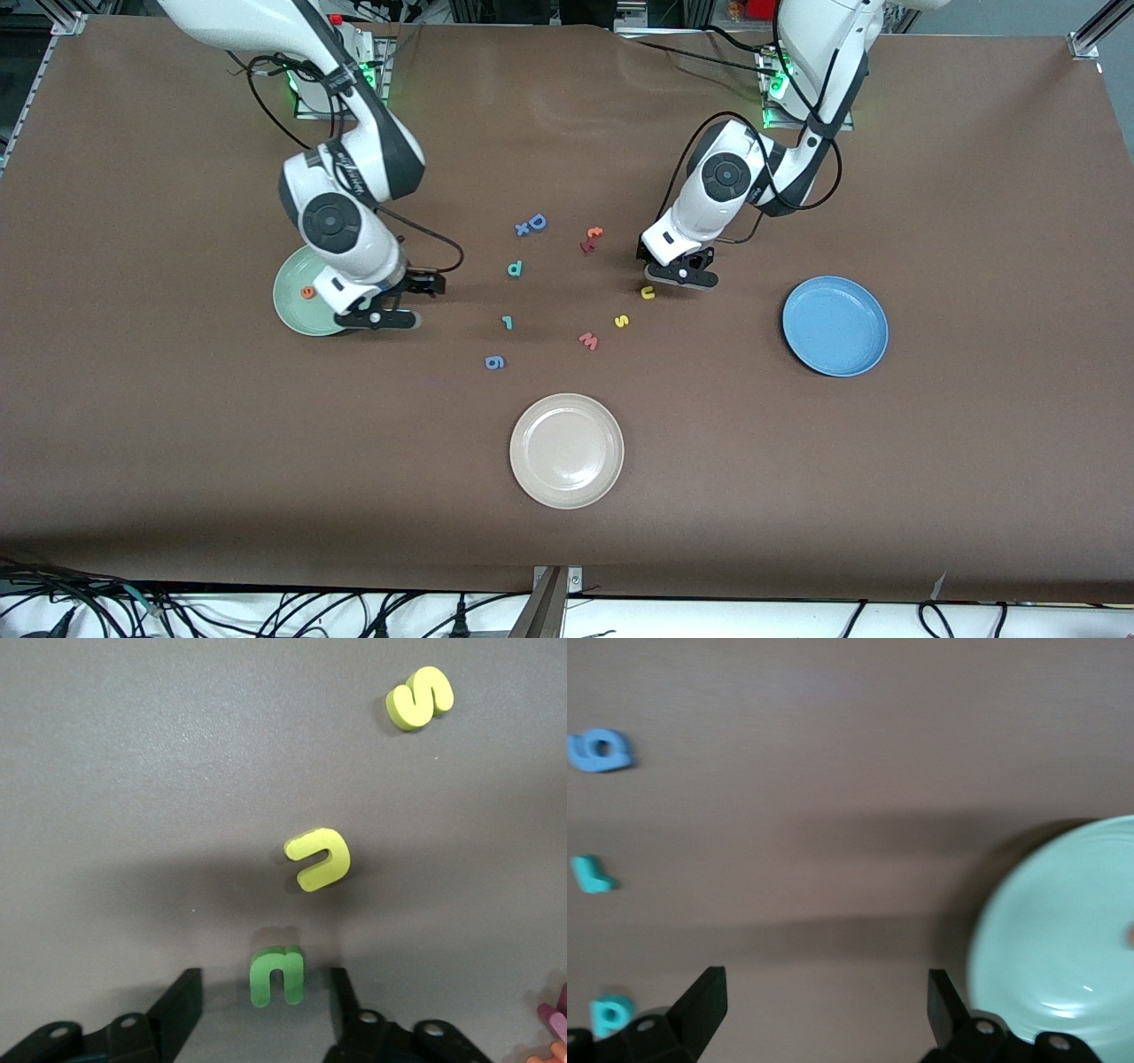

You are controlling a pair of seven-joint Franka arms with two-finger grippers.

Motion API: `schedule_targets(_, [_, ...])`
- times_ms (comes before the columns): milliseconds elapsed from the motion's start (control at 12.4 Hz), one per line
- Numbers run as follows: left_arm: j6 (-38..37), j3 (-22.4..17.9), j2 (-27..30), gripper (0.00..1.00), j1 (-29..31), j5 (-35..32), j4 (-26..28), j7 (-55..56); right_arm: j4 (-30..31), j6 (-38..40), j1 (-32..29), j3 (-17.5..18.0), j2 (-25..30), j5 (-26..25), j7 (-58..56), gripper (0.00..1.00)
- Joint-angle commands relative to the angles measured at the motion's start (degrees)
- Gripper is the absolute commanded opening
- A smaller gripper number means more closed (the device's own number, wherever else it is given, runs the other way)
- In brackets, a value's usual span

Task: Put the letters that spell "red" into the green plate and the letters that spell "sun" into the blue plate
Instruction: 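Grasp the teal l with the right gripper while the left gripper releases the n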

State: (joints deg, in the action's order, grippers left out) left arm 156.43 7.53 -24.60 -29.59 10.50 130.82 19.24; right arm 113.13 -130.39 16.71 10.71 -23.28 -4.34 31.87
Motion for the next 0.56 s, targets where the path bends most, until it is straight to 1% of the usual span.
schedule_targets(0, [1.1, -0.8, -1.8, 0.48, -1.5, 1.3, -0.7, -0.1, -6.9, -0.6, 3.8, 0.1, -4.9, 0.7, 7.2, 1.0])
schedule_targets(81, [1.1, -0.9, -1.8, 0.4, -1.5, 1.2, -0.7, -0.1, -9.4, -0.6, 5.2, 0.0, -6.9, 0.5, 8.6, 1.0])
schedule_targets(242, [1.1, -0.9, -1.8, 0.32, -1.5, 1.2, -0.7, -0.2, -13.6, -2.4, 6.8, 0.0, -10.5, 0.6, 9.5, 1.0])
schedule_targets(403, [1.1, -0.9, -1.8, 0.22, -1.5, 1.2, -0.8, -0.5, -14.4, -6.0, 7.1, 0.0, -12.4, 0.2, 9.6, 1.0])
schedule_targets(483, [1.0, -1.0, -1.8, 0.2, -1.5, 1.2, -1.5, -0.7, -14.4, -8.1, 7.5, 0.0, -13.1, 0.2, 9.6, 1.0])
